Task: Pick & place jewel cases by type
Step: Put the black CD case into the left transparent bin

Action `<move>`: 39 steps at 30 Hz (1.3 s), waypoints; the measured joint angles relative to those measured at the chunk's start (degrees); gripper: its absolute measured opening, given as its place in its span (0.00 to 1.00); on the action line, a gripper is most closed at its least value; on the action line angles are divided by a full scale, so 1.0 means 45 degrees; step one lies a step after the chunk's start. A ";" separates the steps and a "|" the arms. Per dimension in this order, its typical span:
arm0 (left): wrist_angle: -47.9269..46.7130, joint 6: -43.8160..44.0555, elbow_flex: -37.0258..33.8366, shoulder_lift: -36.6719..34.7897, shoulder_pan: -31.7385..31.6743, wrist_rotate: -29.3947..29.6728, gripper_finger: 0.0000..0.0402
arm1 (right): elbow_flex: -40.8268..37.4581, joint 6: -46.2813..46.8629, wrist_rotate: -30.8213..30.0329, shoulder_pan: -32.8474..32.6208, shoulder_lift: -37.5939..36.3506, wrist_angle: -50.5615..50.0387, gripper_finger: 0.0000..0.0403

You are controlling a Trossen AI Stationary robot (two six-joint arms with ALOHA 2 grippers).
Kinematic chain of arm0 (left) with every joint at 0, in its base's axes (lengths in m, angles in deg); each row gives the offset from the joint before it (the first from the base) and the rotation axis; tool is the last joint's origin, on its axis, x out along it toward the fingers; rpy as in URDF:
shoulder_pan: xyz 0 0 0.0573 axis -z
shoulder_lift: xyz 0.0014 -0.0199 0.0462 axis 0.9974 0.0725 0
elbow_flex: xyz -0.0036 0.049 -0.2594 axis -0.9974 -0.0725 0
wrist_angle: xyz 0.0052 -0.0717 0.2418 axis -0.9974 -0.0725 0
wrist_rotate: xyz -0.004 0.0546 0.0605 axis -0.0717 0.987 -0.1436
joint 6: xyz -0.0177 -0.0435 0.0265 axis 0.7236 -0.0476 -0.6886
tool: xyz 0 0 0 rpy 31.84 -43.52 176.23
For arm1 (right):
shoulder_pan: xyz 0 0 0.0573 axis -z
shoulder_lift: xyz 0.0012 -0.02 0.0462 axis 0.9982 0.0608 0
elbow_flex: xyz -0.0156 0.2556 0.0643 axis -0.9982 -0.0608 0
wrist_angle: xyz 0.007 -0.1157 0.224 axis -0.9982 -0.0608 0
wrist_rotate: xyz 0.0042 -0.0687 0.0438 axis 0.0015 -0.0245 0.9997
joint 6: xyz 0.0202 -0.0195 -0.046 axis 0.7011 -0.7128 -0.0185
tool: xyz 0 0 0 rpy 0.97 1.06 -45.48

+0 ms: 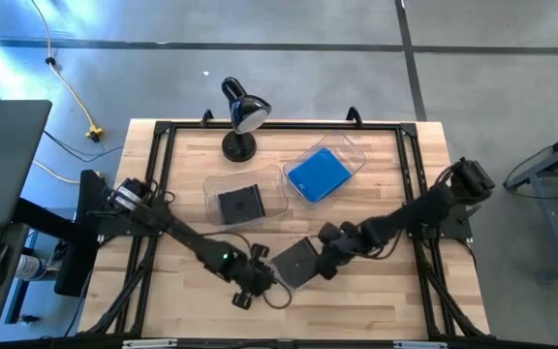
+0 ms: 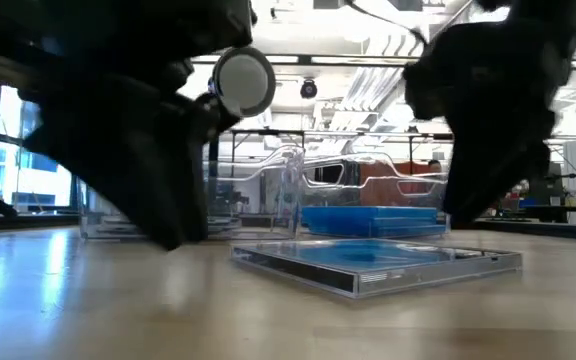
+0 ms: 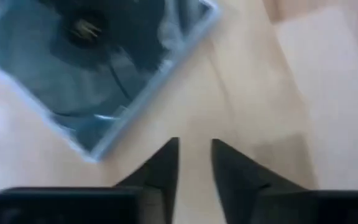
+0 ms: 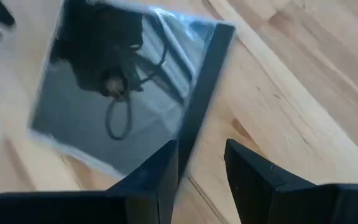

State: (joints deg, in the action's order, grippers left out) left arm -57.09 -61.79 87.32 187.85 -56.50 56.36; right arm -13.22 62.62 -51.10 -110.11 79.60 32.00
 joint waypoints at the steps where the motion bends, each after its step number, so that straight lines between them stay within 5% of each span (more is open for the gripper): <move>1: 0.0116 0.0004 0.0003 -0.0005 0.0111 0.0516 0.19 | -0.0059 0.0152 0.0341 0.0186 -0.0025 0.0158 0.29; 5: 0.0654 0.0089 0.0004 0.0042 0.0166 0.1019 0.02 | -0.0392 -0.0036 0.1658 0.0774 -0.0087 0.0800 0.29; 12: 0.1354 0.0033 0.0033 0.0907 0.0066 0.1416 0.02 | -0.1668 -0.0142 0.3078 0.1745 -0.0085 0.2468 0.29; 18: 0.1501 0.0035 0.0050 0.1147 -0.0154 0.1757 0.01 | -0.3633 -0.0097 0.4472 0.2359 -0.0110 0.6488 0.29; 24: 0.2094 -0.0002 0.0025 0.1198 -0.0906 0.1486 0.00 | -0.5227 0.0401 0.4805 0.2647 -0.0119 0.9581 0.29; 39: 0.2592 -0.0012 -0.0030 0.1464 -0.2253 -0.0611 0.00 | -0.5381 0.0071 0.5068 0.2671 -0.0089 1.0378 0.30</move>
State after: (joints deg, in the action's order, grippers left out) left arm -45.43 -61.85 87.18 194.43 -66.64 53.61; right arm -37.44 62.94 -28.30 -98.09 79.20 78.70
